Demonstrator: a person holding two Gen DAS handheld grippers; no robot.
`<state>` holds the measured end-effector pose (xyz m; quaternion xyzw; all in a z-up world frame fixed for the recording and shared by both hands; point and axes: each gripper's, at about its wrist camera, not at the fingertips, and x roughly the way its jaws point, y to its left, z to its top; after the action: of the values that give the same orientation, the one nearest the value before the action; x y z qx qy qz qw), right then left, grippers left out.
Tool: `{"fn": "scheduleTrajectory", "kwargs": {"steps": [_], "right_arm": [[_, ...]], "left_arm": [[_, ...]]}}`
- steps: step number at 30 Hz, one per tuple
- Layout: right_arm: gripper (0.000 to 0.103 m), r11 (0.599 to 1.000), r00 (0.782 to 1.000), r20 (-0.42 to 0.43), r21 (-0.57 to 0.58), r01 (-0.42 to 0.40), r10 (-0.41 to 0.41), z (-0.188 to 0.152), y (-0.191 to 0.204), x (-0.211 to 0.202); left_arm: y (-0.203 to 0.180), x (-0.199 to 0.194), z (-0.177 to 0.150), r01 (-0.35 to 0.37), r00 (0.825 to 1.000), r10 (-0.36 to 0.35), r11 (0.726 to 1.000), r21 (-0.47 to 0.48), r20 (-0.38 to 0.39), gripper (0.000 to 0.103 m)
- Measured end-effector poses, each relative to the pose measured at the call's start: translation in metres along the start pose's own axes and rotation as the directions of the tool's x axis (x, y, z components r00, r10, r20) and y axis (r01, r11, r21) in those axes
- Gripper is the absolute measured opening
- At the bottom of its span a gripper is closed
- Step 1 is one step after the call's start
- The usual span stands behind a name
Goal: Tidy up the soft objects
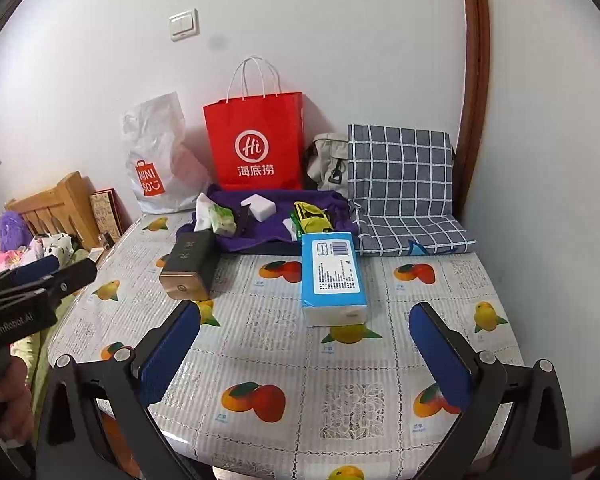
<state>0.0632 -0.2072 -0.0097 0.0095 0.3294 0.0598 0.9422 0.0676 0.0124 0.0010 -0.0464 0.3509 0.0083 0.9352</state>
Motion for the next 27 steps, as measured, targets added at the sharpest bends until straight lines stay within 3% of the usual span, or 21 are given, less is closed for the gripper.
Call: {"fn": "scheduleTrajectory", "kwargs": {"steps": [27], "right_arm": [[0.103,1.000,1.000,-0.001,-0.003,-0.003,0.003,-0.0066,-0.0013,-0.0070]], "left_arm": [[-0.0060,-0.0051,-0.0027,0.005,1.000,-0.005,1.000,0.010,-0.009,0.084]]}}
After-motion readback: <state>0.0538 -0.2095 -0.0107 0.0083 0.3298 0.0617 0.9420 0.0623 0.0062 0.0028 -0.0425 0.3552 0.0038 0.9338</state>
